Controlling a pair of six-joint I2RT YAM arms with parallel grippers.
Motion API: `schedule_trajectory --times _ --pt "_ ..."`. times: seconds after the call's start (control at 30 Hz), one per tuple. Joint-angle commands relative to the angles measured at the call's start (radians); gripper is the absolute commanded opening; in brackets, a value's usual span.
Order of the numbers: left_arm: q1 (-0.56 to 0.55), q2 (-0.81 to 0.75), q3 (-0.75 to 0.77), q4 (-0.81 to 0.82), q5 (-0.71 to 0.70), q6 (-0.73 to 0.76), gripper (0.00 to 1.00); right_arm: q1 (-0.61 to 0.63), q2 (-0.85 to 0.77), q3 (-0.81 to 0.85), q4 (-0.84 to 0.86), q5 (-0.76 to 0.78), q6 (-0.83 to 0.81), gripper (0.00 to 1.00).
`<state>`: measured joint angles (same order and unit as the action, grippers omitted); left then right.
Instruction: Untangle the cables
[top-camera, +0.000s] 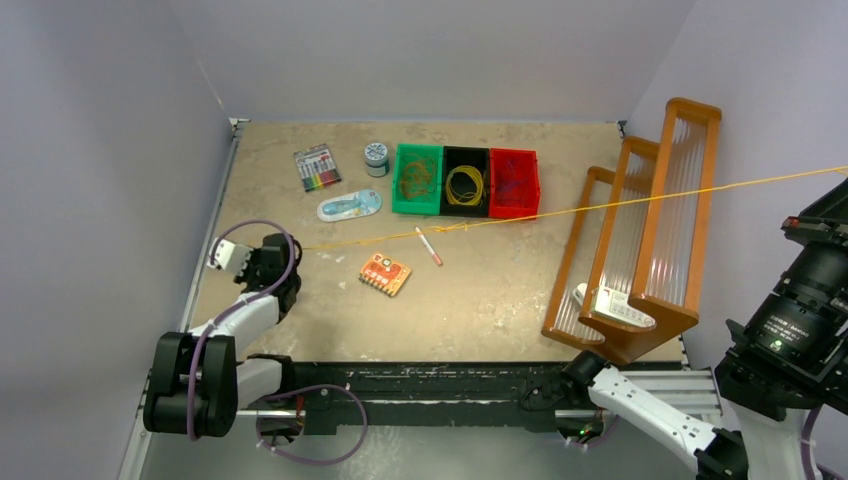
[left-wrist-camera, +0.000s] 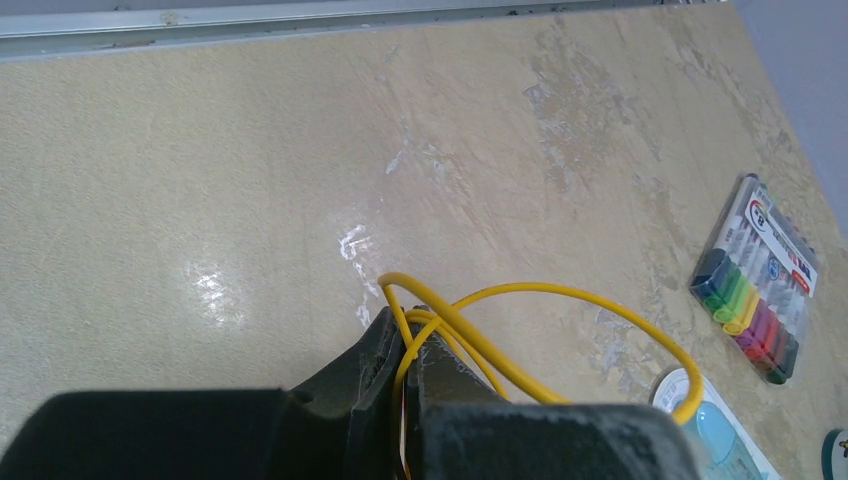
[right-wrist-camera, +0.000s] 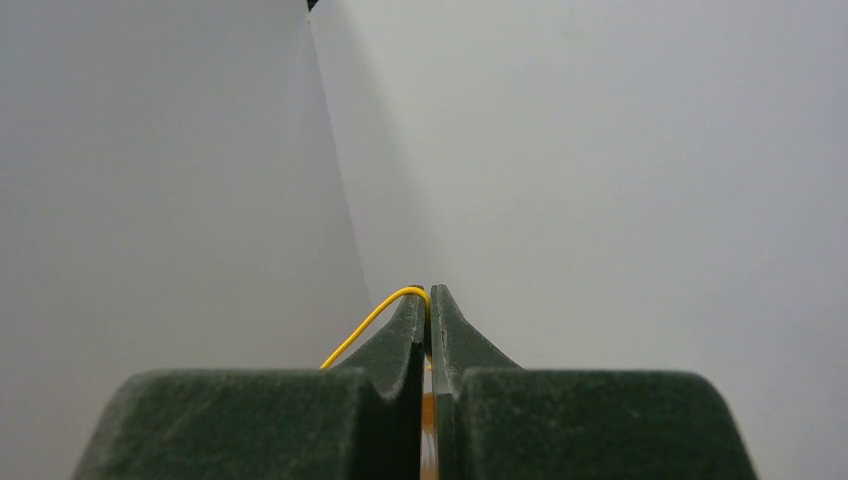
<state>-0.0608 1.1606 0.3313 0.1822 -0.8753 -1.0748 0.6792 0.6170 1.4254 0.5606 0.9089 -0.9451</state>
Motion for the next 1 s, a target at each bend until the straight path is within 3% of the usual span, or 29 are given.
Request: schedule_trajectory --times 0.0,0.73,0.97 --pt "0.021 0.008 0.032 -0.034 -0.065 -0.025 0.0 0.014 -0.011 0.042 0.148 0.031 -0.115 0.0" --pt "0.029 0.028 0.038 -0.039 -0.073 -0.046 0.0 0.133 -0.045 0.114 0.23 0.093 -0.299 0.0" --pt "0.043 0.028 0.048 -0.083 -0.093 -0.099 0.0 0.185 -0.051 0.126 0.345 0.114 -0.421 0.0"
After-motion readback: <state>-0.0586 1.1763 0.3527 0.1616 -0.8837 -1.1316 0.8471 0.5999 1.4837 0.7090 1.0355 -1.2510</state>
